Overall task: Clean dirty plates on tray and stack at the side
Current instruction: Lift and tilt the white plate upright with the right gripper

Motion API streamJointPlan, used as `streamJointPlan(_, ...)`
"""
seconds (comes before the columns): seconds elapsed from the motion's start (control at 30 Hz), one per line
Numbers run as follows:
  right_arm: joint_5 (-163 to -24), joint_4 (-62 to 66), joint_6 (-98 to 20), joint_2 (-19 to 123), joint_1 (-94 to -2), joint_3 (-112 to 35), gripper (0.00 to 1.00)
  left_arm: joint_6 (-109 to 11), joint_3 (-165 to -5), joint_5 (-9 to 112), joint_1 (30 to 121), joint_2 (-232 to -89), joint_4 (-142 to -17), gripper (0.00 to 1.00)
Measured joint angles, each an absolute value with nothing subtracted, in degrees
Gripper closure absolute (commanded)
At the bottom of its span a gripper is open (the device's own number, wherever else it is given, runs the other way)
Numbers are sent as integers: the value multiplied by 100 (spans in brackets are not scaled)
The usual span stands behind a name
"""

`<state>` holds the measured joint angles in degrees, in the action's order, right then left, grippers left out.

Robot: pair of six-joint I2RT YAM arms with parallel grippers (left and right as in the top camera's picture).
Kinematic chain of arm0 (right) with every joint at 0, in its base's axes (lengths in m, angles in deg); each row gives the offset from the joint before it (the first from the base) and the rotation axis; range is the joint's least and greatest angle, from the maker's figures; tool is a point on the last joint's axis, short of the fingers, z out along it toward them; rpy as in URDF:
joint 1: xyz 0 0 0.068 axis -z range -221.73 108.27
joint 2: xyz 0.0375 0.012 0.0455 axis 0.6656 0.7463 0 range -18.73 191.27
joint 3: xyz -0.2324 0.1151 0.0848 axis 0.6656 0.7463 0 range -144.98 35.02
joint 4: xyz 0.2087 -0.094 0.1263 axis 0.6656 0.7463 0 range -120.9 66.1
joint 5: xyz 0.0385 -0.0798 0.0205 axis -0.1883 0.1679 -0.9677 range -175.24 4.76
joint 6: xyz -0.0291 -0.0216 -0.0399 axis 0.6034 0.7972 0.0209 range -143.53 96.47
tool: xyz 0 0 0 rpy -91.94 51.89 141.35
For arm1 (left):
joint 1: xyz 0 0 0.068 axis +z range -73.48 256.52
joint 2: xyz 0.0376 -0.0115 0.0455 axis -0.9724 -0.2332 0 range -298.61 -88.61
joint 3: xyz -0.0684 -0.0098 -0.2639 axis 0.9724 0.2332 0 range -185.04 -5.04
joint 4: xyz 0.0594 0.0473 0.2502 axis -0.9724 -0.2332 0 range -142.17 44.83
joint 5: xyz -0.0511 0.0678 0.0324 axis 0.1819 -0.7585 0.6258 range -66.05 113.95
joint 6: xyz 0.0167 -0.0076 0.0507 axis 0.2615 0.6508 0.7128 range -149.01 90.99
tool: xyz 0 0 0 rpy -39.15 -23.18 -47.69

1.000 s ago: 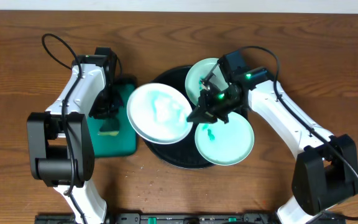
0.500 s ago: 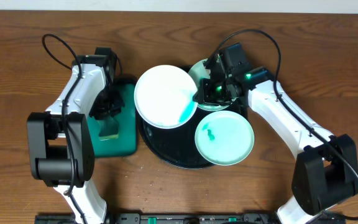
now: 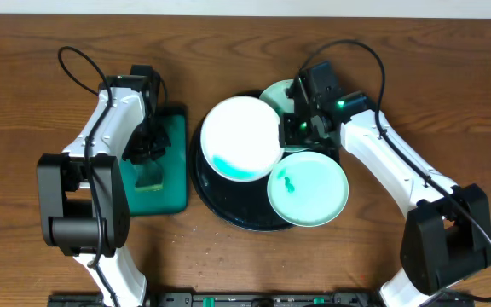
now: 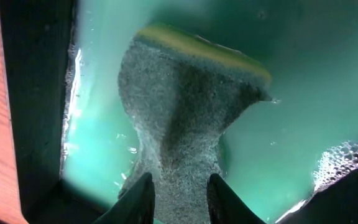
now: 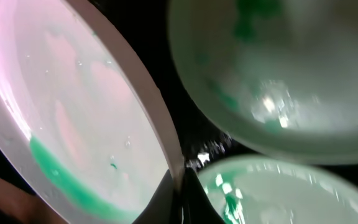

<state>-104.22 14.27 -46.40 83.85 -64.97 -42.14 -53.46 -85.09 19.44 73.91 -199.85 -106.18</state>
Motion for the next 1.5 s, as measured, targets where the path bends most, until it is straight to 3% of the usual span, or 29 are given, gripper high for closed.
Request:
streamJointPlan(0.13,-10512,1729,-4793,8383,-6497,-4214,99,-5295,-8509,2007,7391,-19985,-10561,93)
streamJointPlan(0.5,-9323,1652,-4896,8383,-6600,-4214,99,-5293,-8509,2126,7391,-19985,-10520,86)
streamJointPlan(0.57,-9205,1598,-4918,8383,-6690,-4214,99,-5293,-8509,2150,7391,-19985,-10518,64)
streamJointPlan(0.67,-9050,1340,-4966,8383,-6803,-4214,99,-5308,-8509,2189,7391,-19985,-10518,49)
streamJointPlan(0.9,-8586,889,-4509,8350,-6963,-4252,99,-5284,-8509,2230,7391,-19985,-10546,45)
streamJointPlan(1.5,-4873,594,-2238,7467,-8838,-4400,99,-5293,-8509,2230,7391,-19985,-10555,44)
